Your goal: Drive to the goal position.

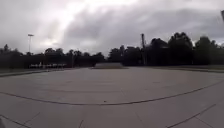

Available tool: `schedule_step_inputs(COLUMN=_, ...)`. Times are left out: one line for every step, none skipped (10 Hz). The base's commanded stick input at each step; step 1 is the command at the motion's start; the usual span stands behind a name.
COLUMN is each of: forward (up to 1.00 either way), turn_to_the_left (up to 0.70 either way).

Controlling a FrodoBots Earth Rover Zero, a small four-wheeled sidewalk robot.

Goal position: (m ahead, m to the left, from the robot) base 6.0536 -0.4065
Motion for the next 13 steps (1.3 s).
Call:
schedule_step_inputs(forward=0.05, turn_to_the_left=0.0)
schedule_step_inputs(forward=0.05, turn_to_the_left=0.0)
schedule_step_inputs(forward=0.05, turn_to_the_left=0.0)
schedule_step_inputs(forward=0.04, turn_to_the_left=0.0)
schedule_step_inputs(forward=0.04, turn_to_the_left=0.0)
schedule_step_inputs(forward=0.04, turn_to_the_left=0.0)
schedule_step_inputs(forward=0.04, turn_to_the_left=0.0)
schedule_step_inputs(forward=0.04, turn_to_the_left=0.0)
schedule_step_inputs(forward=0.05, turn_to_the_left=0.0)
schedule_step_inputs(forward=0.05, turn_to_the_left=0.0)
schedule_step_inputs(forward=0.02, turn_to_the_left=0.0)
schedule_step_inputs(forward=0.0, turn_to_the_left=0.0)
schedule_step_inputs(forward=0.0, turn_to_the_left=0.0)
